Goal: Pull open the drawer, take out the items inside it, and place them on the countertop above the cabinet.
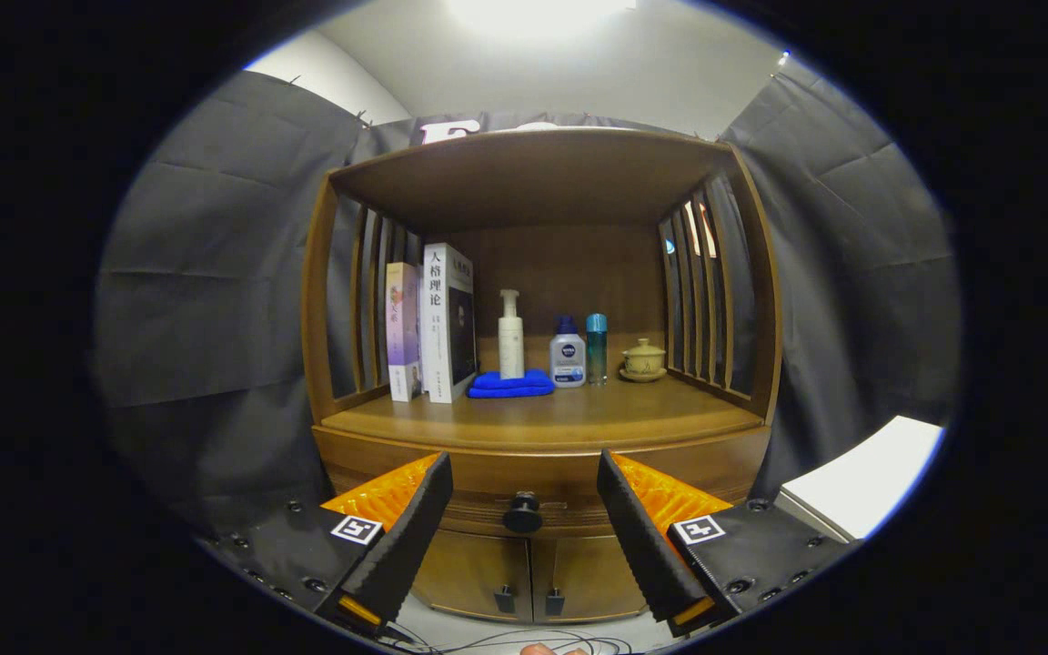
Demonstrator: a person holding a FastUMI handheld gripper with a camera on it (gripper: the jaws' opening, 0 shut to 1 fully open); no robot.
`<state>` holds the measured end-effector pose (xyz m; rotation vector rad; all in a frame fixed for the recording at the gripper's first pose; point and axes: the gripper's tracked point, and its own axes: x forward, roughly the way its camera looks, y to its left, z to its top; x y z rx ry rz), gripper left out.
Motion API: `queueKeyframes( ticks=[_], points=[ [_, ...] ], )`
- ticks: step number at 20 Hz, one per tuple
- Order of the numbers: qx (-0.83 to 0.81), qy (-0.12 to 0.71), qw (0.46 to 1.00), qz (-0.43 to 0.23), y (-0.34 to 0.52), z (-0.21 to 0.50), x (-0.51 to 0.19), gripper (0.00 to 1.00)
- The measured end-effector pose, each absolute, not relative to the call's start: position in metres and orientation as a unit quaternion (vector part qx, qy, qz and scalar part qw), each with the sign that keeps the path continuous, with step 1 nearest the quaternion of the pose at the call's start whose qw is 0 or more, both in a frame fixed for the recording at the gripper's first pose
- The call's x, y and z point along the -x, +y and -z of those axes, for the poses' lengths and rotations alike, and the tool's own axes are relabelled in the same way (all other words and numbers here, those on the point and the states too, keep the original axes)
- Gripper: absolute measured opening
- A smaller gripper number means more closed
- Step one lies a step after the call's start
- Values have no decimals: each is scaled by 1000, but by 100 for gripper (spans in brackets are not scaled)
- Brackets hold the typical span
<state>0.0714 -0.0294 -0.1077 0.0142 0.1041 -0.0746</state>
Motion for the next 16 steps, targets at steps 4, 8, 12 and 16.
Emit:
queueKeyframes(
  ticks=[4, 8, 12, 16],
  points=[
    [0, 69, 997, 36, -28, 132, -87, 99],
    [-8, 102, 994, 27, -17, 164, -104, 99],
    [-2, 115, 993, 31, -19, 183, -128, 99],
    [-15, 146, 988, 40, -25, 211, -145, 99]
  ],
)
